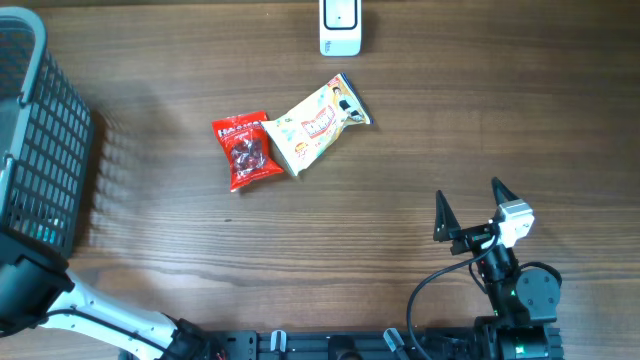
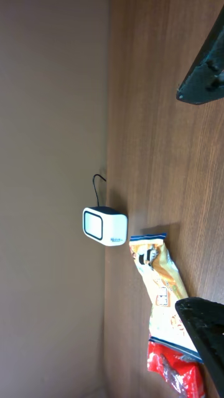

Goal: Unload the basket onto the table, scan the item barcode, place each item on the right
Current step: 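Reach the left gripper into the basket toward the orange tissue pack, then grasp the orange tissue pack with the left gripper and lift it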

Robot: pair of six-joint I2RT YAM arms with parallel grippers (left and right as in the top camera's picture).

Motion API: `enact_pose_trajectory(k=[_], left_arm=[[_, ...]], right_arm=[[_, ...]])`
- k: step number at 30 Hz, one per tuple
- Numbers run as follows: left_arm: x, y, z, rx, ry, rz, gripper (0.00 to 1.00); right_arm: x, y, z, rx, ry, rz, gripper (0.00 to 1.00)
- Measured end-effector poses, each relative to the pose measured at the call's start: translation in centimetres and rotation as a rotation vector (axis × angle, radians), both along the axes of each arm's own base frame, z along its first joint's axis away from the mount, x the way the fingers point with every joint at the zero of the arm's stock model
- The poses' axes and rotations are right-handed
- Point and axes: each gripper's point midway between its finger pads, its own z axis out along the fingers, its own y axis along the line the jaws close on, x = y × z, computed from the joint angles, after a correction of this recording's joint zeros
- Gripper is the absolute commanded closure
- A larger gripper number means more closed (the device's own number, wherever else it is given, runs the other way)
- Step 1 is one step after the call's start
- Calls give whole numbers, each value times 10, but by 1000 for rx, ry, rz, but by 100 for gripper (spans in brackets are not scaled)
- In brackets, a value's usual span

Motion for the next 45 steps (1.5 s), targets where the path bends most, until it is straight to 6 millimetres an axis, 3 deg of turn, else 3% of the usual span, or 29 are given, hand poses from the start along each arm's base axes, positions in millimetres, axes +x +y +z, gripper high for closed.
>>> enact_pose_trajectory(k=[10,14,16,19,20,26,29,33,36,40,42,45], left_arm=[[2,0,3,-3,-14,-2,96],[17,-5,11,-40,-107,-11,96],[31,-9,26,-54,-195,-24,96],[59,-13,74,-32,-389,-64,96],[66,-11,108,29,-456,-82,96],[70,-29,241,258,-713,-148,96],[63,-48,289,331,-803,-164,96],[71,-90,331,340,-922,-250,96],[94,-131,337,258,-972,-354,96],[132,-201,317,77,-967,-515,96],[149,-237,298,-10,-932,-592,96],[168,-281,252,-111,-809,-672,96]], right_arm=[[0,0,0,0,0,0,0],[0,0,0,0,0,0,0],[0,0,0,0,0,0,0],[0,0,0,0,0,0,0],[0,0,0,0,0,0,0],[0,0,0,0,0,0,0],[0,0,0,0,0,0,0],[0,0,0,0,0,0,0],[0,0,0,0,0,0,0],[0,0,0,0,0,0,0],[0,0,0,0,0,0,0],[0,0,0,0,0,0,0]])
